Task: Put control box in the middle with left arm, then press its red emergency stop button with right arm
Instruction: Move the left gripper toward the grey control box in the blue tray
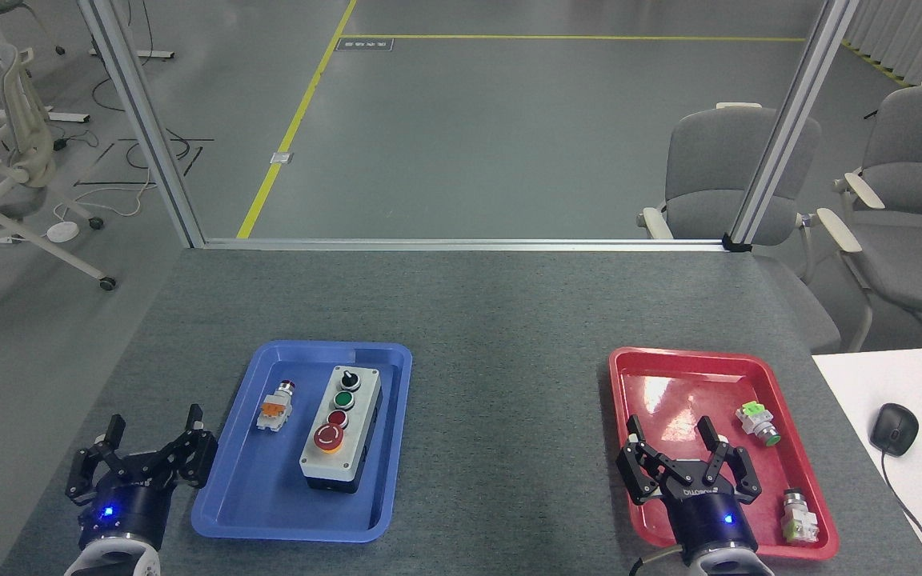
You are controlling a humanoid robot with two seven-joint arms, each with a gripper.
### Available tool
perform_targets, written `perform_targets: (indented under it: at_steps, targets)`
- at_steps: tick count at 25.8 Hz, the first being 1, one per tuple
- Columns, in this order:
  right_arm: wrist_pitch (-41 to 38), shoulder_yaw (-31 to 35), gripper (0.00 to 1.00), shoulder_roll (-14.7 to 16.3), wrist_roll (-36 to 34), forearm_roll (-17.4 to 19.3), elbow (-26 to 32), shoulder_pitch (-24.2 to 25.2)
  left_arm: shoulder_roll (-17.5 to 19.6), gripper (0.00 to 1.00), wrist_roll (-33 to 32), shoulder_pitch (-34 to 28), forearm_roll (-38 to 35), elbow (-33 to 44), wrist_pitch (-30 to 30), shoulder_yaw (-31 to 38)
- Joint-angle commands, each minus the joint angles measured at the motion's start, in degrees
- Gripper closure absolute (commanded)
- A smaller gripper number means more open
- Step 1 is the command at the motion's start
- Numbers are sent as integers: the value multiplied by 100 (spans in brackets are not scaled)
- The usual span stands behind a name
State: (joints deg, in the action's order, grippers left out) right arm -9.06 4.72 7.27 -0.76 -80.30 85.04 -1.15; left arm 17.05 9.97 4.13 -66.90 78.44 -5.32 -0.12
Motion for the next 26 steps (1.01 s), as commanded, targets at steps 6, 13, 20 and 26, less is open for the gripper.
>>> perform_targets:
  at_steps: [6,13,20,26]
  targets:
    - [0,73,2,64,-12,-3,13,10,-9,1,137,-8,2,40,14,12]
    - [-9,143,2,64,-21,15,22,45,-88,1,172,-553,-78,576,128,-199]
    - [-61,143,2,55,-21,15,4,45,-580,1,164,-632,-183,532,93,-964]
    - [-61,152,2,55,5,15,4,36,-1046,1,181,-404,-684,-171,93,-1034]
